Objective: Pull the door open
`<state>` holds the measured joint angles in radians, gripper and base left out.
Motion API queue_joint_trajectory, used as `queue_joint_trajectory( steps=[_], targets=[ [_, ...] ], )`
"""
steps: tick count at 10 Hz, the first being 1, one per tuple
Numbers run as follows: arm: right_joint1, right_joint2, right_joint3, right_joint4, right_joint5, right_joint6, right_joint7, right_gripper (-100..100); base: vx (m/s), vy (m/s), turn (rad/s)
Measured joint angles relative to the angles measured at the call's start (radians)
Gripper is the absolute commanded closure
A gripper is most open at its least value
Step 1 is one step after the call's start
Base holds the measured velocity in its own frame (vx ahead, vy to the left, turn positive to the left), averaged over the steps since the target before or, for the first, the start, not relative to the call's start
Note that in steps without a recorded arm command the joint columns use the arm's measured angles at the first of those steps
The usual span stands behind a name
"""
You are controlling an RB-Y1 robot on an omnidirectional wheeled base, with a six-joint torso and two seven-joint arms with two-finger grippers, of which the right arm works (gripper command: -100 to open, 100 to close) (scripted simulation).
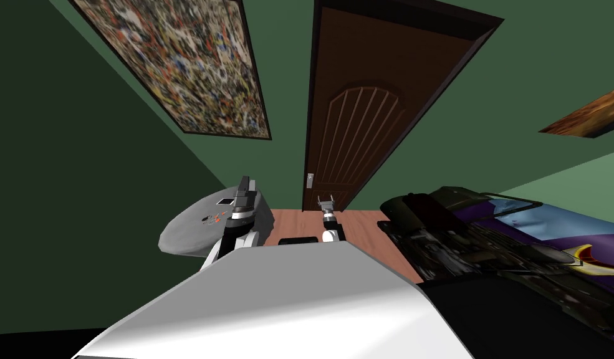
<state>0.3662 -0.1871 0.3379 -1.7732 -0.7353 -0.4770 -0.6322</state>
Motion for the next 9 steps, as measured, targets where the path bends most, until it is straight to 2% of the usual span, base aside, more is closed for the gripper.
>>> queue_joint_trajectory(
  steps=[1,3,6,8,9],
  targets=[
    [-0.002,-0.001,0.007,0.010,-0.021,0.005,-0.012,-100,0.152,0.021,-0.013],
    [-0.008,-0.012,0.032,0.052,-0.063,-0.004,-0.049,-100,0.175,0.035,-0.011],
    [-0.013,-0.019,0.052,0.084,-0.124,0.005,-0.087,-100,0.184,0.048,-0.011],
    [-0.015,-0.021,0.063,0.100,-0.155,0.010,-0.106,-100,0.220,0.064,-0.012],
    [-0.017,-0.029,0.072,0.115,-0.166,0.004,-0.122,-100,0.194,0.067,-0.004]
  ],
)
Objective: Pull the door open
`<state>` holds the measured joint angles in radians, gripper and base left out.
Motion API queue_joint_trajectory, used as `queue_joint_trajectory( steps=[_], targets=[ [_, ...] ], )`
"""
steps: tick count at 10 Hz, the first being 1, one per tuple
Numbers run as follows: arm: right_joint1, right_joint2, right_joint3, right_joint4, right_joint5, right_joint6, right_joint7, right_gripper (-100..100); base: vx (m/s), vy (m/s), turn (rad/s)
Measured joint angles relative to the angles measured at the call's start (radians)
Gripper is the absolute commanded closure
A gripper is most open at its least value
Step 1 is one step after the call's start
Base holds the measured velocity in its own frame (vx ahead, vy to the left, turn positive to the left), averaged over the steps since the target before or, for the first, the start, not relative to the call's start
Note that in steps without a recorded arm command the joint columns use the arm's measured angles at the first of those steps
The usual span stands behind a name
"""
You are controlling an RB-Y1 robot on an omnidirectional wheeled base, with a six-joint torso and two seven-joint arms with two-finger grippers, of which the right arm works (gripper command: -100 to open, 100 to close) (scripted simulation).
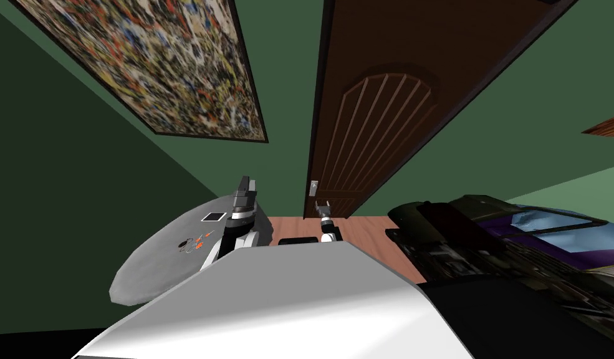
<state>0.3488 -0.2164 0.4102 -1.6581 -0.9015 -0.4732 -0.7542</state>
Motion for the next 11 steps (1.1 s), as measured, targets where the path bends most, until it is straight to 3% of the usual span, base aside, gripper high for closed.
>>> queue_joint_trajectory(
  steps=[2,3,7,11],
  targets=[
    [-0.005,0.000,0.005,0.014,-0.021,0.003,-0.013,-100,0.155,0.070,-0.006],
    [-0.006,0.000,0.006,0.014,-0.022,0.003,-0.015,-100,-0.097,-0.047,0.098],
    [-0.018,0.000,-0.023,0.028,-0.031,0.005,-0.014,-100,-0.185,-0.110,0.150],
    [-0.038,-0.002,-0.079,0.057,-0.048,0.004,-0.015,-100,-0.207,-0.060,0.284]
  ],
)
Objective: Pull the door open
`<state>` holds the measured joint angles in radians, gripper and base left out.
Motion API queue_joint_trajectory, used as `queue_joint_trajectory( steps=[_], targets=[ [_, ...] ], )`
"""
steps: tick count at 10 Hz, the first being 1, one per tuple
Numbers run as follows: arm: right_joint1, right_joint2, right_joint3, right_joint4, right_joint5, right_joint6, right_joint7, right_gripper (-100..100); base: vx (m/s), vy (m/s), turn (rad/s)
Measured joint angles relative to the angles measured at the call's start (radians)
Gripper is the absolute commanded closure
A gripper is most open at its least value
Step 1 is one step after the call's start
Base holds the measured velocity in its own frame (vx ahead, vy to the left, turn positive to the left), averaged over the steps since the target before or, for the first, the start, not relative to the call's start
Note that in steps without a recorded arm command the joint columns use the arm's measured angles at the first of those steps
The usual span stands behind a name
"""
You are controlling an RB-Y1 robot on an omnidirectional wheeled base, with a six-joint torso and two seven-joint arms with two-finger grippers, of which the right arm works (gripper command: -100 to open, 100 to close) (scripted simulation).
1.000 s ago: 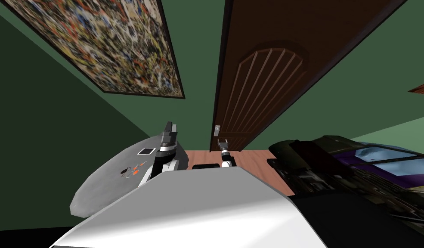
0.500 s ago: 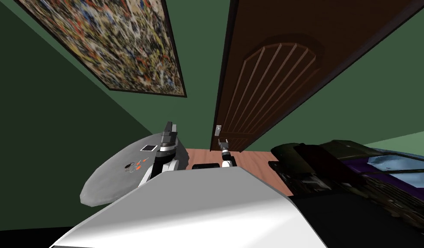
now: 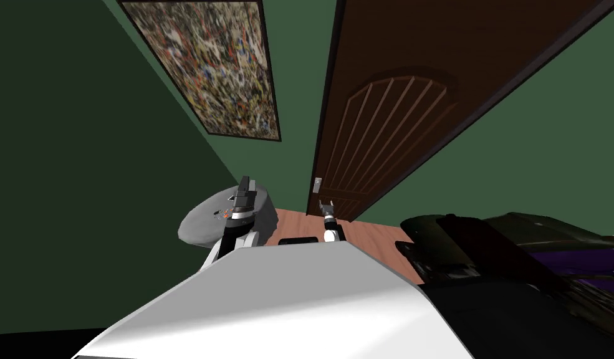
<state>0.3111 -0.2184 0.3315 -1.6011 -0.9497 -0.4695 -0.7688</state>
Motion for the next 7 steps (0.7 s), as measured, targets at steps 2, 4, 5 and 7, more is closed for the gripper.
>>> queue_joint_trajectory(
  steps=[2,4,5,7],
  targets=[
    [-0.011,0.003,-0.037,0.012,-0.012,0.006,0.007,-100,-0.131,-0.056,0.316],
    [-0.029,0.006,-0.078,0.037,-0.024,0.006,0.009,-100,-0.135,-0.067,0.274],
    [-0.036,0.008,-0.099,0.045,-0.031,0.008,0.013,-100,-0.113,-0.027,0.264],
    [-0.064,0.007,-0.135,0.085,-0.040,0.002,0.010,-100,-0.108,-0.011,0.224]
  ],
)
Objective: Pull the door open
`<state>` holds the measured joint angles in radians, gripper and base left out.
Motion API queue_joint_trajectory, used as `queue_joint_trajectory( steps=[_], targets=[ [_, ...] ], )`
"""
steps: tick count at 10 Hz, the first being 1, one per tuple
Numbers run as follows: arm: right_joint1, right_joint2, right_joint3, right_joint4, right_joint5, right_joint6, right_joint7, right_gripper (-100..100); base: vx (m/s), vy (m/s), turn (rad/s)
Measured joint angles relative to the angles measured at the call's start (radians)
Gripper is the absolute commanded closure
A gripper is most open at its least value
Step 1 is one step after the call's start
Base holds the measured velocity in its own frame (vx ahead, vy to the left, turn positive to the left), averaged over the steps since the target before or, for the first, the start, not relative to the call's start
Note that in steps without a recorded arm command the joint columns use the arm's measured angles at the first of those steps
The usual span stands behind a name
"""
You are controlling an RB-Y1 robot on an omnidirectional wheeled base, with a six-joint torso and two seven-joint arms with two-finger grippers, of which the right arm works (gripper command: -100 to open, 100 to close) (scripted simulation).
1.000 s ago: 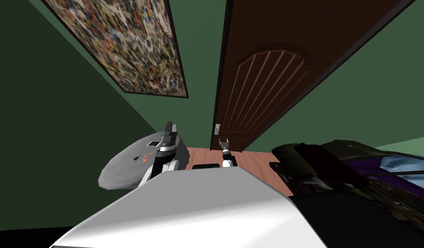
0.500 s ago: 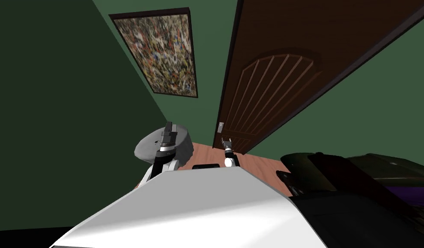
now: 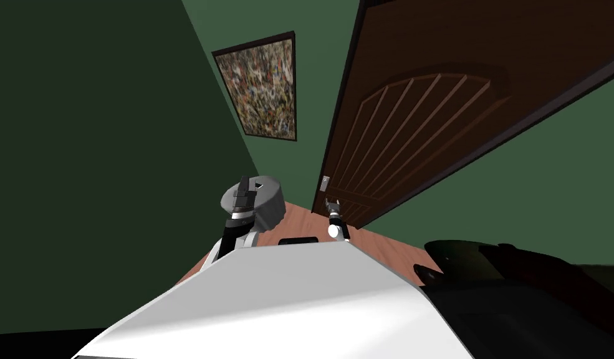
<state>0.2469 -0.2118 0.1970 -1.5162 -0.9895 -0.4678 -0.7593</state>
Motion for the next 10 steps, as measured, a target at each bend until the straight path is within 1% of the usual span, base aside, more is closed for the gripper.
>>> queue_joint_trajectory(
  steps=[1,2,4,5,6,7,8,9,10],
  targets=[
    [0.003,0.001,-0.020,-0.002,-0.006,0.000,0.001,-100,-0.096,-0.009,0.255],
    [-0.001,0.000,-0.047,-0.003,-0.017,0.010,0.008,-100,-0.070,-0.013,0.261],
    [-0.017,-0.003,-0.082,0.027,-0.025,0.004,0.002,-100,-0.072,-0.012,0.209],
    [-0.033,-0.005,-0.101,0.050,-0.030,0.000,-0.002,-100,-0.046,-0.002,0.189],
    [-0.042,-0.010,-0.118,0.069,-0.034,-0.006,-0.009,-100,-0.028,0.001,0.119],
    [-0.047,-0.007,-0.133,0.075,-0.038,-0.006,-0.008,-100,-0.012,0.004,0.198],
    [-0.056,-0.005,-0.155,0.082,-0.046,0.000,-0.001,-100,0.000,0.002,0.164],
    [-0.059,-0.003,-0.180,0.080,-0.056,0.010,0.008,-100,0.006,0.002,0.164],
    [-0.068,-0.005,-0.200,0.092,-0.061,0.013,0.008,-100,0.022,-0.002,0.161]
  ],
)
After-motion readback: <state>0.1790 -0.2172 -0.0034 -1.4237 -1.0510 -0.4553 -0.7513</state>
